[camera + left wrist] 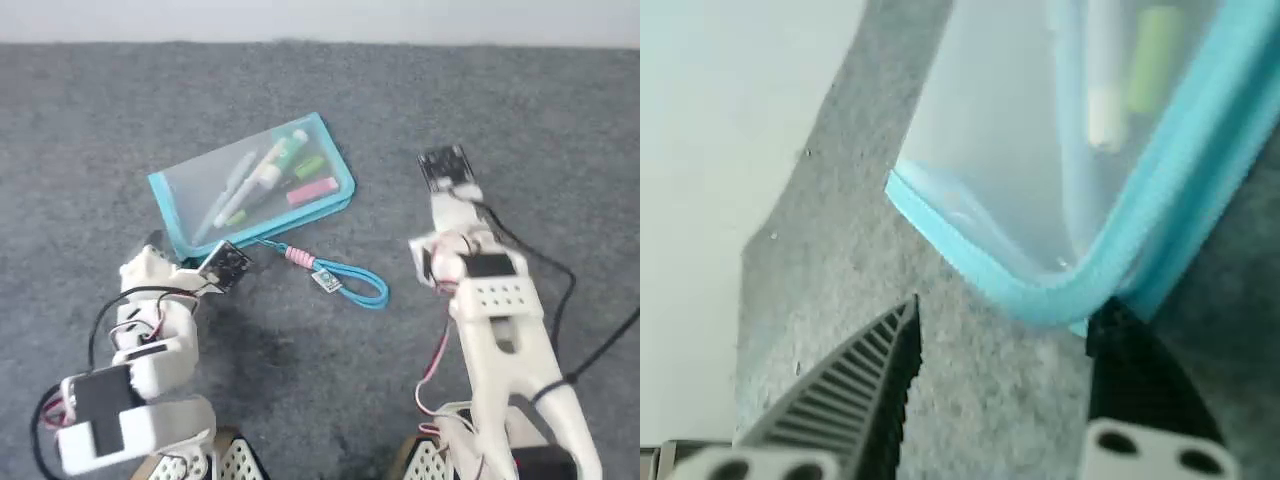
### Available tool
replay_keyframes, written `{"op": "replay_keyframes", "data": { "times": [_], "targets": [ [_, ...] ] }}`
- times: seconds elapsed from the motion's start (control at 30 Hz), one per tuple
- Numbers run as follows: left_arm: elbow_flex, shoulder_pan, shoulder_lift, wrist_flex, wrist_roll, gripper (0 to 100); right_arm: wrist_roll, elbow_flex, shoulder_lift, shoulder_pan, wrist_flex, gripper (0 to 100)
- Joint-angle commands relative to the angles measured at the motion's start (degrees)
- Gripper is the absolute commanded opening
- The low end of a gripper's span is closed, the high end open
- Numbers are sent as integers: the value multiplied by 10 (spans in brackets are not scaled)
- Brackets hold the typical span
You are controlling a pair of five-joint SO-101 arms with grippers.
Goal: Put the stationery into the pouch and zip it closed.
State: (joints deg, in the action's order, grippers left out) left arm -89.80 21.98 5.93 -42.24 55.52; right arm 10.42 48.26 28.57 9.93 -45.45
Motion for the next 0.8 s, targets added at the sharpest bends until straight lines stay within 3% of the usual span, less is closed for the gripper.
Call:
{"op": "replay_keyframes", "data": {
  "times": [0.0, 0.1, 0.3, 0.53, 0.77],
  "targets": [
    [-31, 13, 45, -14, -8, 283, -64, -198, -87, 83, -64, 191],
    [-40, 17, 58, -14, -43, 283, -146, -339, -211, 136, -87, 191],
    [-31, 45, 64, -15, -156, 283, -321, -557, -443, 172, -135, 194],
    [-30, 53, 65, -15, -167, 283, -532, -731, -624, 163, -170, 195],
    [-30, 53, 65, -15, -167, 283, -556, -833, -713, 155, -168, 195]
  ]
}}
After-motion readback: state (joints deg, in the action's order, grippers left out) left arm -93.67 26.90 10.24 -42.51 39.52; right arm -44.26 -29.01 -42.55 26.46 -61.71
